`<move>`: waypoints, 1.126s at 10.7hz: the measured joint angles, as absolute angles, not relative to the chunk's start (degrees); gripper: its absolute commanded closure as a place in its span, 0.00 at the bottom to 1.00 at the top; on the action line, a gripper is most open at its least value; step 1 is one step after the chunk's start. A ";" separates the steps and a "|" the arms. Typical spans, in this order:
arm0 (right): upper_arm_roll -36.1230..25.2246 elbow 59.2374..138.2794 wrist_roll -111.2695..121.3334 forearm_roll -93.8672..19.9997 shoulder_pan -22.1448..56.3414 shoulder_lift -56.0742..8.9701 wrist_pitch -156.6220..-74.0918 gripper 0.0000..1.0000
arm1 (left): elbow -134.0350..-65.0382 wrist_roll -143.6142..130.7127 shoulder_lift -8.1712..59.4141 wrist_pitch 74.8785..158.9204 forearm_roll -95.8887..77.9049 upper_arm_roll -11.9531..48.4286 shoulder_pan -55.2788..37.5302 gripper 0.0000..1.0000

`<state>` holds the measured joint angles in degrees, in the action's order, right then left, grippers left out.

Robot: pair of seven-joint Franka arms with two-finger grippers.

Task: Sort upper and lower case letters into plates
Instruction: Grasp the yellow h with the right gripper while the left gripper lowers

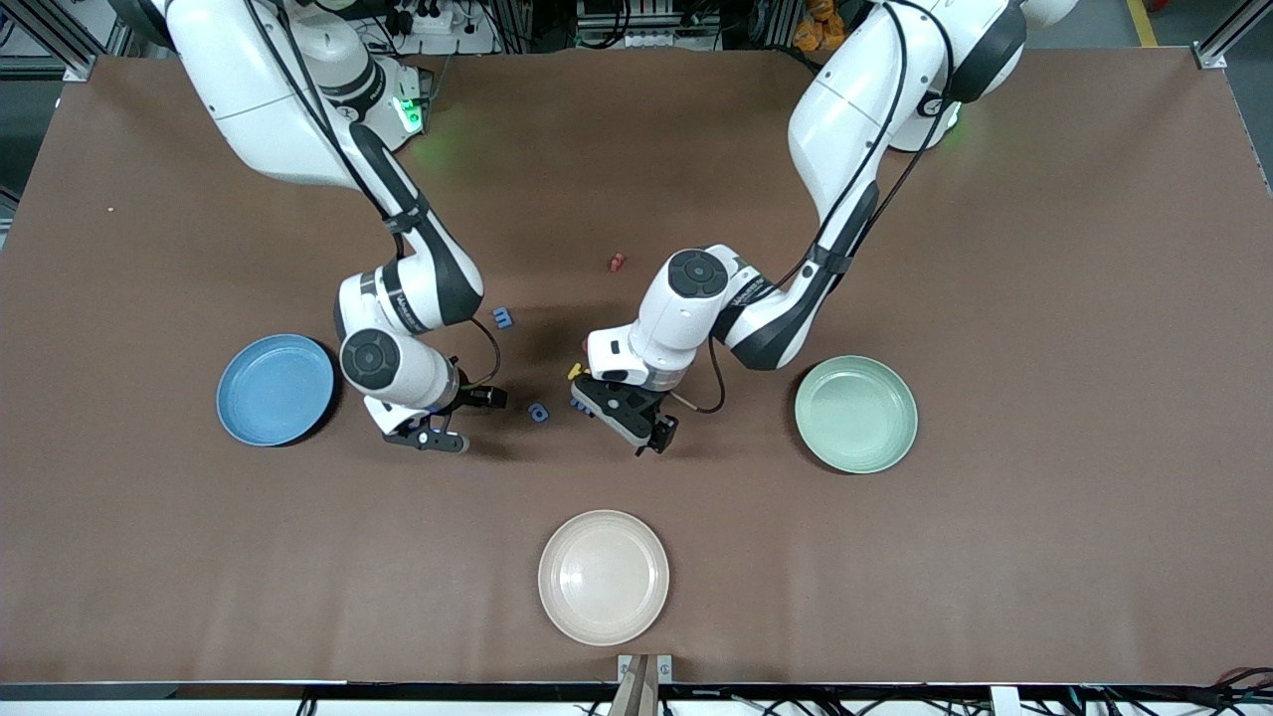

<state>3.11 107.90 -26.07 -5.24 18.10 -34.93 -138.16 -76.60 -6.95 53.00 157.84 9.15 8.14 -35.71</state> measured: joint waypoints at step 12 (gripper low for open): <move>2.76 112.41 -26.44 -5.22 19.91 -32.84 -142.43 0.60 | -70.53 -21.54 61.83 162.69 9.15 -0.57 -46.18 0.00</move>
<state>2.76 112.41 -26.44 -5.22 19.91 -32.84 -142.43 -70.53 -21.54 61.83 162.69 9.15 -0.57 -46.18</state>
